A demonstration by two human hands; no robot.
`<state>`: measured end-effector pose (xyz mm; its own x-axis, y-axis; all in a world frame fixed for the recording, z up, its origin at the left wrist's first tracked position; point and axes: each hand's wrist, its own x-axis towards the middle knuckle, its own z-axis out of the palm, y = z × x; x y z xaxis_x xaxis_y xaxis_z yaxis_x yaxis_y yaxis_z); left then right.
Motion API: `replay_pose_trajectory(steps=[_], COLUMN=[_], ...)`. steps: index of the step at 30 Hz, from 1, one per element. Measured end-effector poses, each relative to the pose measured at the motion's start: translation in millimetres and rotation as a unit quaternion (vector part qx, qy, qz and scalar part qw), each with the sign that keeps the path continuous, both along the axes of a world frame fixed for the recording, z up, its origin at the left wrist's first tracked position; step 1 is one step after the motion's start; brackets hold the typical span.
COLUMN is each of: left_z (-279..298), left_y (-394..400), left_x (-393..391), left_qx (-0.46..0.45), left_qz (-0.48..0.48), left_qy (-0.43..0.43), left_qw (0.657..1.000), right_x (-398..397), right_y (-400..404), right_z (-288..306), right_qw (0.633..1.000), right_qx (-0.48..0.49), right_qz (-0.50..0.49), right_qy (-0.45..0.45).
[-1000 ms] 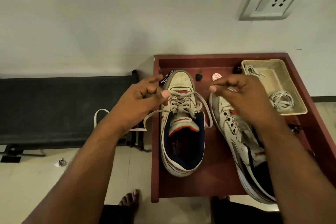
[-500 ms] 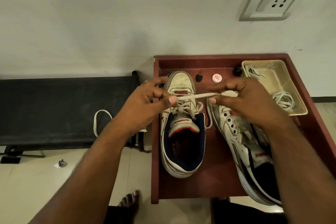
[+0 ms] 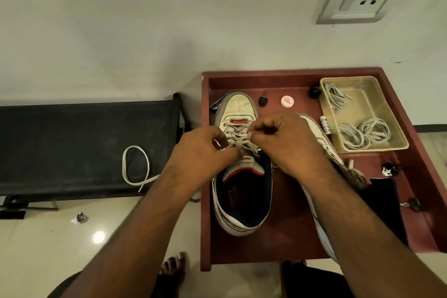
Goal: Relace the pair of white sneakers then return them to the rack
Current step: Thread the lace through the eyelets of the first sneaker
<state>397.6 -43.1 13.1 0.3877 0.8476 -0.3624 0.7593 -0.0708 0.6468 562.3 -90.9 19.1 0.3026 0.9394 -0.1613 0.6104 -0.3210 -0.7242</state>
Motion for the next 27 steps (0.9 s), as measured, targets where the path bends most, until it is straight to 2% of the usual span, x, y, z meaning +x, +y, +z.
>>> replay_pose_trajectory(steps=[2,5,9,13,16,23,27], left_z=[-2,-2,0,3,2,-3,-4], left_y=[0,2,5,8,12,16,17], left_x=[1,-2,-6,-8,-9,-13,-15], left_qx=[0.019,-0.003,-0.091,-0.193,-0.235,-0.271,-0.256], left_qz=[0.024,0.06,0.113,0.177,0.201,0.191,0.137], left_qy=[-0.006,-0.027,-0.094,-0.149,-0.174,-0.19,-0.169], left_qw=[1.0,0.998,0.985,0.954,0.935,0.924,0.942], right_x=[-11,-23,-28,-34,-34,-36,-35], right_y=[0,-2,-3,-4,-4,-5,-6], right_z=[-2,-7,-12,-16,-19,-22,-20], right_qw=[0.999,0.995,0.991,0.991,0.993,0.991,0.99], right_qx=[-0.007,-0.018,-0.043,-0.025,-0.023,-0.015,-0.022], right_qz=[0.014,0.035,0.018,0.013,0.015,0.027,0.036], right_qy=[-0.039,-0.088,-0.127,-0.131,-0.119,-0.13,-0.138])
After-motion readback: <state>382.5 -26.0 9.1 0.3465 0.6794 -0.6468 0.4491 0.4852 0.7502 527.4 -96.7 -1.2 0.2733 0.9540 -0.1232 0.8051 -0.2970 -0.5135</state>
